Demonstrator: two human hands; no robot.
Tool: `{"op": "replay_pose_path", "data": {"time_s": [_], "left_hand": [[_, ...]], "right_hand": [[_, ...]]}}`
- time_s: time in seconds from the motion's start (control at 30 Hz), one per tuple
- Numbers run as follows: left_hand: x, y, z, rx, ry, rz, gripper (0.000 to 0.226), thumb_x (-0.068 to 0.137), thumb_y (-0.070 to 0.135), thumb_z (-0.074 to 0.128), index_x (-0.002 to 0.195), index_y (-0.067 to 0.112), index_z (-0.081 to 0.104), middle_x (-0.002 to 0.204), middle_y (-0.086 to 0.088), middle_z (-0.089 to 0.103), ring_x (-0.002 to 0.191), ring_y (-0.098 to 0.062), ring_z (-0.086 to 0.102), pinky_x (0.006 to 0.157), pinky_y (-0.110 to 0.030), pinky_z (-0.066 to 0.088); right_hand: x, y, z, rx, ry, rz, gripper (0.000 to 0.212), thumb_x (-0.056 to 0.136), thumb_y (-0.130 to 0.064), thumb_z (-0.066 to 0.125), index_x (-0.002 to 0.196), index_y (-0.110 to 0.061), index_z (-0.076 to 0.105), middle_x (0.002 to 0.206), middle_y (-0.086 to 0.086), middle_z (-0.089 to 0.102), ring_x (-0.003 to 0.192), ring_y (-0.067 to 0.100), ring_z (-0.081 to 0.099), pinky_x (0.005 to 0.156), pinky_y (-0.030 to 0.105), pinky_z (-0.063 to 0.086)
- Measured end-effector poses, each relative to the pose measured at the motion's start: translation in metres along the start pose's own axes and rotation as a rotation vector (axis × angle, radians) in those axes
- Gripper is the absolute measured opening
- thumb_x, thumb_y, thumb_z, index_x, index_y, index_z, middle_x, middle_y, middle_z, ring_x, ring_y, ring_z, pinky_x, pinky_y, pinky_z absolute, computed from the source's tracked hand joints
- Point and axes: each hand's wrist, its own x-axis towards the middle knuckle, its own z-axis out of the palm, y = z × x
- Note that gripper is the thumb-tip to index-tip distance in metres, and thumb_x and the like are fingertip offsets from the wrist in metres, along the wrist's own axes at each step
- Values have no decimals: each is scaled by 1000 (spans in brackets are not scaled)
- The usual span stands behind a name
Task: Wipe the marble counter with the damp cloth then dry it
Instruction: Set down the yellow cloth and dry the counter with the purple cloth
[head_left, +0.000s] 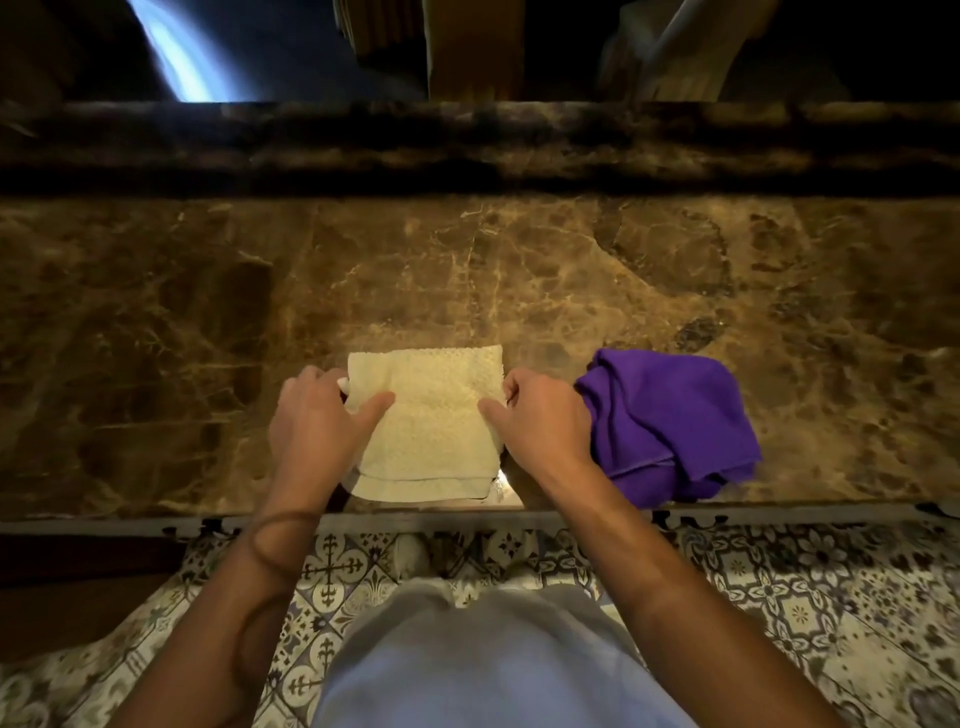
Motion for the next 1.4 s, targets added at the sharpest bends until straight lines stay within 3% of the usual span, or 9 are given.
{"op": "replay_pose_path", "data": {"time_s": [0.13,0.3,0.5,0.63,0.77,0.97,1.13,1.27,1.4], "left_hand": [[0,0,-4,-86,-10,7,65,82,59,73,129,15,63,133,-9,57,124,-29,48,95,-44,50],[2,38,-23,-211,146,155,54,93,48,65,139,21,55,150,-8,45,142,-28,36,115,-48,38],[-18,151,-12,-243,-46,588,45,98,52,49,120,19,71,119,-3,68,111,-14,54,93,-34,46],[-25,207,17,125,-300,634,75,91,81,39,115,17,71,111,-8,70,109,-29,64,84,-39,53],[-31,231,41,211,-239,697,73,85,82,48,110,16,70,108,-8,70,105,-29,65,73,-35,47],[-37,230,52,-101,-250,635,35,94,48,66,112,19,71,107,-3,73,103,-25,66,73,-31,40],[-40,217,19,-792,-465,409,4,94,22,75,92,22,78,81,7,75,73,-3,65,71,-25,46],[-43,193,-24,-1230,-579,317,18,87,36,74,102,30,82,106,2,81,97,-8,73,82,-20,55],[-47,155,-53,-1299,-536,322,25,90,43,69,110,31,79,114,-2,79,109,-18,73,88,-28,56]], "right_hand": [[-3,2,-14,-4,-45,-15,32,89,-51,65,107,-25,68,88,-5,74,86,20,69,72,33,51],[-10,32,-65,32,259,-101,44,92,-58,56,122,-28,68,123,-7,67,112,18,60,81,34,46],[-8,120,-115,-210,297,216,67,95,-60,54,145,-16,55,164,11,36,150,34,27,120,50,29],[-14,156,-110,-257,172,324,76,92,-71,48,146,-18,55,169,12,25,156,34,16,125,49,18],[-23,163,-93,-239,170,295,73,93,-72,46,141,-20,60,169,9,27,156,33,14,123,49,16],[-32,166,-81,6,324,153,35,94,-43,69,109,-11,76,135,6,65,143,33,39,116,49,32],[-35,161,-99,533,346,81,27,85,-48,75,85,-22,69,80,-4,71,80,16,66,73,37,51],[-35,136,-109,1247,77,11,44,72,-39,84,110,-21,70,107,1,80,99,13,74,83,29,57],[-39,86,-98,1260,-132,-116,55,65,-52,92,114,-32,77,117,-3,78,109,13,72,87,24,56]]}}
